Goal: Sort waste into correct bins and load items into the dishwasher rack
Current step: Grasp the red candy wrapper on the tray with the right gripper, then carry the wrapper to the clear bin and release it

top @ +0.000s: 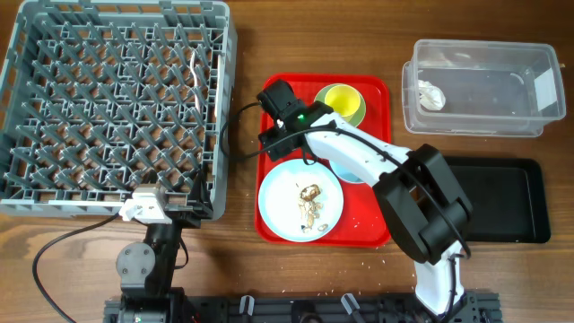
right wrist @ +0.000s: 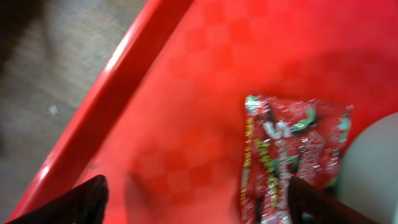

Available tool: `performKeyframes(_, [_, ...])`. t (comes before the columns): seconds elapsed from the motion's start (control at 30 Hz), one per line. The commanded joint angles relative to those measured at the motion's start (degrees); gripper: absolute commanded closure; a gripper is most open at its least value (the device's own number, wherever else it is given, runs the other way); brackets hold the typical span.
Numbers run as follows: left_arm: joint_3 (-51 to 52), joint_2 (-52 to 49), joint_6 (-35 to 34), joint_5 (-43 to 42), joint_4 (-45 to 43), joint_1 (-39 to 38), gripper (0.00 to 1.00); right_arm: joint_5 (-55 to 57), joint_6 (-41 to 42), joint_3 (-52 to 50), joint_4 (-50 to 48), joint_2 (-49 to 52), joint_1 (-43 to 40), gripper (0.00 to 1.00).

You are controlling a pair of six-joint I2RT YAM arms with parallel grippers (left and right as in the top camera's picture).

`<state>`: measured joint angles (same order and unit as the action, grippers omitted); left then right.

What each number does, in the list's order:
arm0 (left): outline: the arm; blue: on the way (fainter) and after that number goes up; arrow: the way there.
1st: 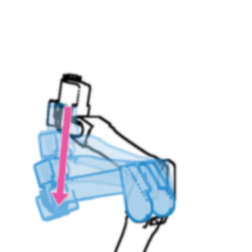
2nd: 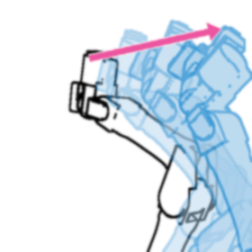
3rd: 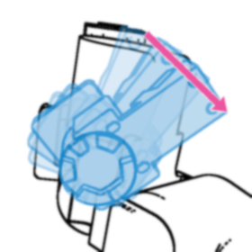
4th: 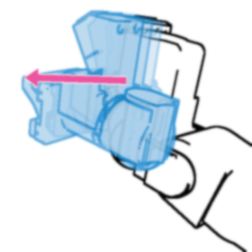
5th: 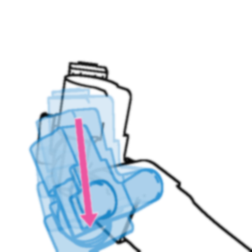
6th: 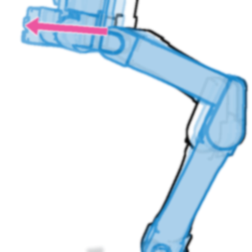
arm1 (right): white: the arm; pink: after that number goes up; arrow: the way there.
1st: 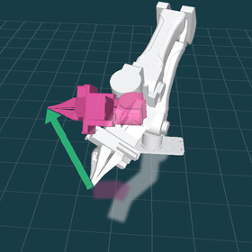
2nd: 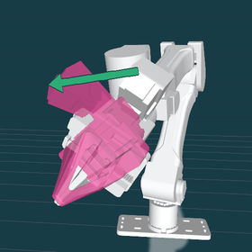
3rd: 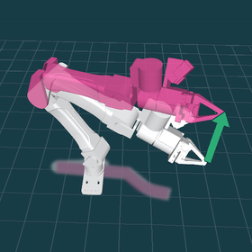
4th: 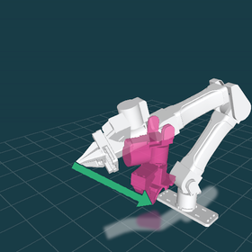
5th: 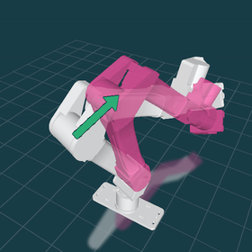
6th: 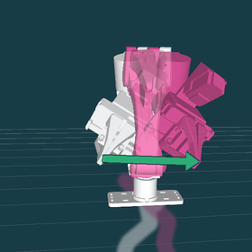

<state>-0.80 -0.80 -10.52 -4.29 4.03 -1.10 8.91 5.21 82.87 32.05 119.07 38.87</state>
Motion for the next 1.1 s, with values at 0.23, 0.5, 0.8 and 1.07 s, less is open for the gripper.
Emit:
performKeyframes(0.23, [0.48,0.50,1.14,0.52,0.04,0.42,0.00,-6.08,-2.21,0.04,-3.76,6.21,-5.95,0.19])
performKeyframes(0.5, [0.48,0.50,1.14,0.52,0.04,0.42,0.00,-10.47,2.29,0.39,-3.56,5.40,-7.19,0.96])
performKeyframes(0.8, [0.48,0.50,1.14,0.52,0.04,0.42,0.00,-3.50,14.99,8.09,-1.60,-17.46,-15.15,0.96])
performKeyframes(1.07, [0.48,0.50,1.14,0.52,0.04,0.42,0.00,2.91,20.39,5.81,3.39,-18.01,-41.66,0.59])
